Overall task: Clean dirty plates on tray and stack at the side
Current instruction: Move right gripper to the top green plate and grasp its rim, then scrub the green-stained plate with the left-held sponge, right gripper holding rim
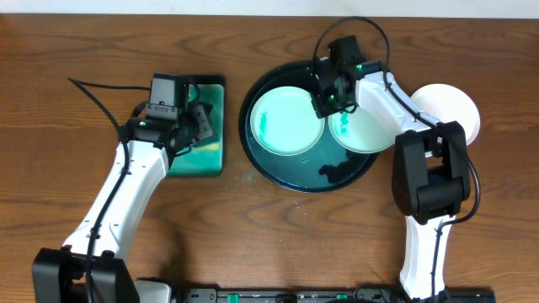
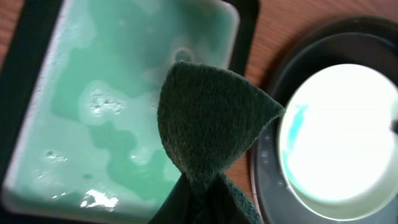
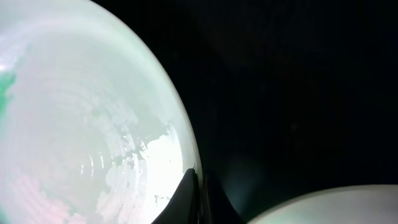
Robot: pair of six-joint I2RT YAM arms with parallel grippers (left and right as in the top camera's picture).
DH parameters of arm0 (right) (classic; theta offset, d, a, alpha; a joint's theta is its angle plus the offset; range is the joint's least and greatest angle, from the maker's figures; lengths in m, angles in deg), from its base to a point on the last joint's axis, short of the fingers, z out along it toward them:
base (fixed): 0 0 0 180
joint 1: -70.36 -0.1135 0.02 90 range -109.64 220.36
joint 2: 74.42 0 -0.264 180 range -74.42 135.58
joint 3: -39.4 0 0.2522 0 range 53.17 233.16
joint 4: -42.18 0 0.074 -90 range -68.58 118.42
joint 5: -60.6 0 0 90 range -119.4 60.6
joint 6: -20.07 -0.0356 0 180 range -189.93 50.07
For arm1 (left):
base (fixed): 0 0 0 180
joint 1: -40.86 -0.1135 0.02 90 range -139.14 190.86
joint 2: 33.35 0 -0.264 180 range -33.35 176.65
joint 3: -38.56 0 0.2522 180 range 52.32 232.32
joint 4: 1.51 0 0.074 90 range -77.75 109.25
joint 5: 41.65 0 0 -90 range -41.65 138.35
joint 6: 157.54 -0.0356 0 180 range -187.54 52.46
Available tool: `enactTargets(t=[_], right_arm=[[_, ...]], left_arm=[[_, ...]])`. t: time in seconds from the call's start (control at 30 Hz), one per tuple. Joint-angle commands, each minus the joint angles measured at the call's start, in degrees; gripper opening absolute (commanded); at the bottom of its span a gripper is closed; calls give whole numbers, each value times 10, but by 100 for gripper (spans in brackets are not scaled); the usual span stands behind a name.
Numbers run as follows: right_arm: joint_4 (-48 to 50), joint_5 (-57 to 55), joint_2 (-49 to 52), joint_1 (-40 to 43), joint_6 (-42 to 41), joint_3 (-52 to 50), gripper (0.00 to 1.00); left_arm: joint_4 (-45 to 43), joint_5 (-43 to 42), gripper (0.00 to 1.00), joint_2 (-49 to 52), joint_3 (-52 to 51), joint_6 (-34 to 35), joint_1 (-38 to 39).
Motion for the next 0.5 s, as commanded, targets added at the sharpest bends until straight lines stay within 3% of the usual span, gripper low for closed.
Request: enactTargets(t=[0.0, 0.13, 0.37, 0.47], right_arm=[[17, 2, 2, -2, 5, -17, 13], [52, 2, 2, -6, 5, -36, 18], [102, 2, 2, -6, 5, -64, 21], [131, 10, 2, -6, 5, -85, 17]], left_arm=[[-12, -24, 6, 0, -1, -5, 20], [-39, -24, 7, 0, -1, -3, 46], [-76, -22, 7, 3, -1, 66, 70], [-94, -22, 7, 13, -1, 84, 83]])
